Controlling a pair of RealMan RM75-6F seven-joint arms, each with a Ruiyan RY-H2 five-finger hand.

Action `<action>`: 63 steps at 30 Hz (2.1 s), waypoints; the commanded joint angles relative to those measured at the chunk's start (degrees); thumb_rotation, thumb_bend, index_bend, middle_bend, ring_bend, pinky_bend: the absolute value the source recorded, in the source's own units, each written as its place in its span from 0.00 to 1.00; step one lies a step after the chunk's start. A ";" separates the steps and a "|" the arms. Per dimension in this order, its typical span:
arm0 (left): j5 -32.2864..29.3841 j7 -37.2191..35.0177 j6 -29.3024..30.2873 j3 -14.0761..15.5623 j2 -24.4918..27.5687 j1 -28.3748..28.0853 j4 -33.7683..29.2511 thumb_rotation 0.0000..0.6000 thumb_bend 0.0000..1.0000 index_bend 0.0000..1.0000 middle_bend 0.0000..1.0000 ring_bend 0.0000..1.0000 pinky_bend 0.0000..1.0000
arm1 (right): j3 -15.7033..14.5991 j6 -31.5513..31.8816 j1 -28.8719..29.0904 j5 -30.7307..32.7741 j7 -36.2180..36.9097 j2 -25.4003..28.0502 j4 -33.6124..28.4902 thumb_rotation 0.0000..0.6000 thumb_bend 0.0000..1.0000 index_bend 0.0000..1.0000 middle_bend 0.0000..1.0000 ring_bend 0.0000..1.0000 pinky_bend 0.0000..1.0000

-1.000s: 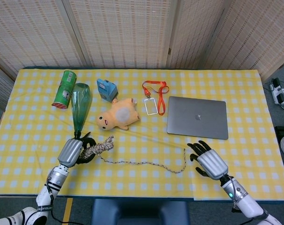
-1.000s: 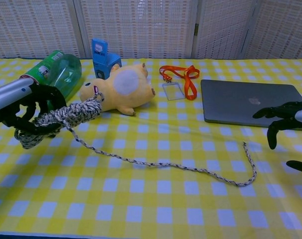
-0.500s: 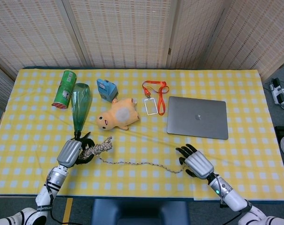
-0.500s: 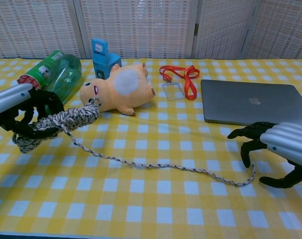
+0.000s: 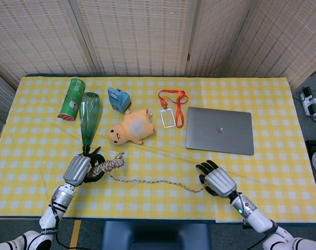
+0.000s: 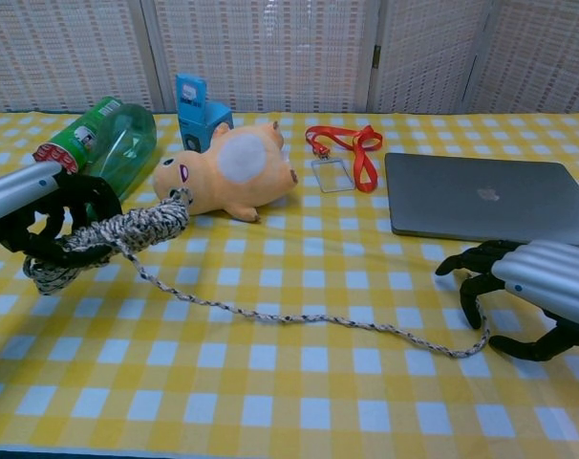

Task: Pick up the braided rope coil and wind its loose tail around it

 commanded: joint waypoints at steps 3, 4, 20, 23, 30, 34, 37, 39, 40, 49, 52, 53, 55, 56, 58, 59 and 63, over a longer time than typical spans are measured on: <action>-0.17 -0.04 0.02 -0.03 -0.15 0.08 0.15 1.00 0.57 0.75 0.70 0.68 0.78 | -0.08 -0.44 0.26 0.82 -0.52 0.05 -0.25 1.00 0.43 0.52 0.18 0.13 0.11; -0.14 -0.09 0.11 -0.02 -0.19 0.13 0.20 1.00 0.57 0.75 0.70 0.68 0.78 | -0.13 -0.32 0.27 0.89 -0.58 0.06 -0.32 1.00 0.43 0.52 0.18 0.13 0.11; -0.26 -0.98 0.44 -0.19 -0.25 0.47 1.08 1.00 0.57 0.76 0.70 0.68 0.78 | -0.39 -0.37 0.82 2.21 -1.81 -0.72 -0.11 1.00 0.53 0.62 0.26 0.17 0.12; -0.25 -1.28 0.47 -0.25 -0.22 0.49 1.18 1.00 0.57 0.76 0.70 0.68 0.78 | -0.34 -0.45 0.91 2.56 -1.98 -0.82 -0.08 1.00 0.55 0.63 0.27 0.18 0.12; -0.94 -2.39 -0.17 -0.99 0.31 0.19 0.82 1.00 0.58 0.76 0.70 0.68 0.78 | -0.51 2.44 0.69 1.18 -1.80 0.19 -1.66 1.00 0.58 0.69 0.30 0.20 0.12; -1.95 -2.79 -0.53 -2.47 1.24 -0.40 -0.71 1.00 0.59 0.76 0.70 0.68 0.78 | -0.28 7.00 0.49 -1.67 -1.84 3.12 -5.93 1.00 0.58 0.70 0.32 0.21 0.12; -3.17 -2.38 -1.59 -3.60 2.16 -1.16 -2.66 1.00 0.59 0.76 0.70 0.68 0.78 | 0.27 10.56 1.21 -5.06 -1.43 5.77 -10.76 1.00 0.58 0.70 0.32 0.22 0.12; -3.95 -1.70 -2.13 -4.32 2.43 -1.70 -3.94 1.00 0.59 0.77 0.70 0.68 0.78 | 1.12 12.65 2.13 -7.68 -2.16 7.35 -14.17 1.00 0.58 0.70 0.32 0.22 0.12; -4.30 -1.32 -2.46 -4.54 2.53 -1.95 -4.54 1.00 0.60 0.77 0.70 0.68 0.78 | 1.65 13.30 2.59 -8.59 -2.75 7.87 -15.64 1.00 0.58 0.70 0.32 0.22 0.12; -6.19 -1.46 -5.49 -6.32 2.61 -4.47 -10.79 1.00 0.60 0.77 0.71 0.69 0.78 | 10.52 8.68 9.79 -7.03 -8.23 10.27 -29.05 1.00 0.58 0.70 0.30 0.21 0.12; -6.03 -1.69 -6.09 -6.41 2.34 -5.18 -12.43 1.00 0.60 0.77 0.71 0.69 0.78 | 14.01 5.63 12.50 -3.79 -10.60 9.40 -31.20 1.00 0.58 0.70 0.30 0.21 0.12; -5.87 -1.49 -6.13 -6.39 2.19 -5.38 -12.85 1.00 0.60 0.77 0.71 0.69 0.78 | 15.06 4.75 13.30 -2.65 -11.54 8.96 -31.57 1.00 0.58 0.70 0.30 0.21 0.12; -5.33 -1.16 -5.97 -6.32 1.77 -5.76 -13.95 1.00 0.60 0.77 0.71 0.69 0.78 | 17.23 2.82 15.12 0.06 -13.55 7.79 -32.02 1.00 0.58 0.70 0.30 0.21 0.12; -5.04 -1.17 -5.91 -6.27 1.61 -5.90 -14.45 1.00 0.60 0.77 0.71 0.69 0.78 | 18.13 2.16 15.87 1.18 -14.42 7.23 -31.96 1.00 0.58 0.70 0.30 0.21 0.12; -4.24 -1.38 -5.76 -6.07 1.35 -6.16 -15.65 1.00 0.60 0.77 0.71 0.69 0.78 | 19.97 0.89 17.49 3.76 -16.25 5.89 -31.44 1.00 0.58 0.70 0.29 0.21 0.12; -3.88 -1.51 -5.65 -5.99 1.23 -6.26 -16.09 1.00 0.60 0.77 0.71 0.69 0.78 | 20.69 0.42 18.13 4.89 -17.02 5.41 -31.15 1.00 0.58 0.70 0.29 0.21 0.12; -2.10 -2.32 -5.05 -5.53 0.49 -6.64 -17.53 1.00 0.60 0.78 0.72 0.69 0.78 | 23.44 -0.66 20.50 9.58 -19.77 3.57 -29.93 1.00 0.58 0.70 0.29 0.21 0.12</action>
